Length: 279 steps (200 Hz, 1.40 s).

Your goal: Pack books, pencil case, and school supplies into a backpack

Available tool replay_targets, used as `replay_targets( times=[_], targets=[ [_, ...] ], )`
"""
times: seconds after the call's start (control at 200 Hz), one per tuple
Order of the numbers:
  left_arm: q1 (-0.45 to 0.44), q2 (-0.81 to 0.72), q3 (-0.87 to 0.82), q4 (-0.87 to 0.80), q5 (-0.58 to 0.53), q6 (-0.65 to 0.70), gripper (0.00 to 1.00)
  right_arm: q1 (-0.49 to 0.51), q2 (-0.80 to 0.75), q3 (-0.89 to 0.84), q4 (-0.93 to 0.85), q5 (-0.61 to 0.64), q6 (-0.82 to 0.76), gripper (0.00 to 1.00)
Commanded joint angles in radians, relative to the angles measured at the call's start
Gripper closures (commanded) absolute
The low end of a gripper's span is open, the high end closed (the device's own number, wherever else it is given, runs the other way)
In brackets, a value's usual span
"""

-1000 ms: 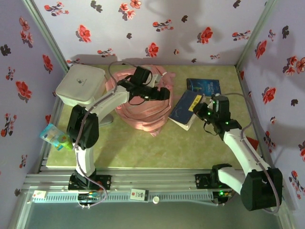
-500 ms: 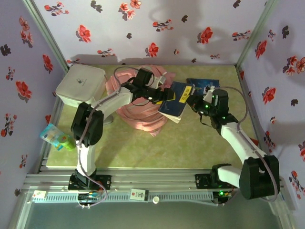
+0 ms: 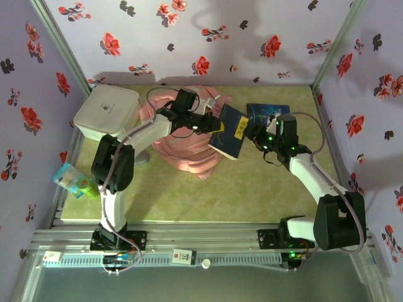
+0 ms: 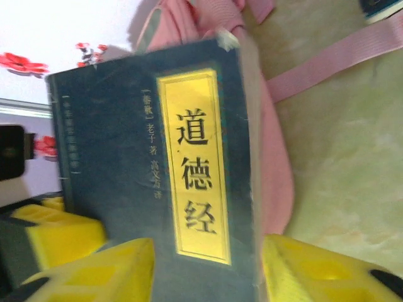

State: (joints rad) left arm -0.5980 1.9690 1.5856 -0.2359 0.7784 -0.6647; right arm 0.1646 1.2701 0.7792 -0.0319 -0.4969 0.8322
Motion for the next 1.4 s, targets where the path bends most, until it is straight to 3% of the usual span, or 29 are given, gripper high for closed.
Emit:
replay_targets(
  times=[0.0,0.155,0.355,0.54,0.695,0.945,1.165,1.39],
  targets=[
    [0.043,-0.085,-0.032,0.092,0.025,-0.042,1.00,0.006,-0.011,0.014,-0.052,0.115,-0.017,0.42],
    [0.089,-0.168,-0.087,0.125,-0.037,-0.060,1.00,0.006,-0.040,-0.039,0.015,0.126,0.040,0.29],
    [0.129,-0.279,-0.144,0.160,-0.187,-0.110,1.00,0.045,-0.061,-0.110,0.253,0.068,0.211,0.19],
    [0.147,-0.370,-0.189,0.243,-0.338,-0.226,1.00,0.127,-0.078,-0.038,0.286,0.082,0.293,0.14],
    [0.147,-0.404,-0.266,0.395,-0.417,-0.381,1.00,0.219,-0.029,-0.023,0.472,0.111,0.437,0.08],
    [0.133,-0.408,-0.310,0.485,-0.462,-0.509,1.00,0.357,0.151,0.038,0.771,0.203,0.604,0.07],
    [0.124,-0.408,-0.330,0.495,-0.471,-0.557,1.00,0.428,0.259,0.096,0.850,0.305,0.653,0.08],
    [0.120,-0.420,-0.364,0.537,-0.476,-0.587,1.00,0.475,0.323,0.106,0.958,0.427,0.658,0.16]
  ],
)
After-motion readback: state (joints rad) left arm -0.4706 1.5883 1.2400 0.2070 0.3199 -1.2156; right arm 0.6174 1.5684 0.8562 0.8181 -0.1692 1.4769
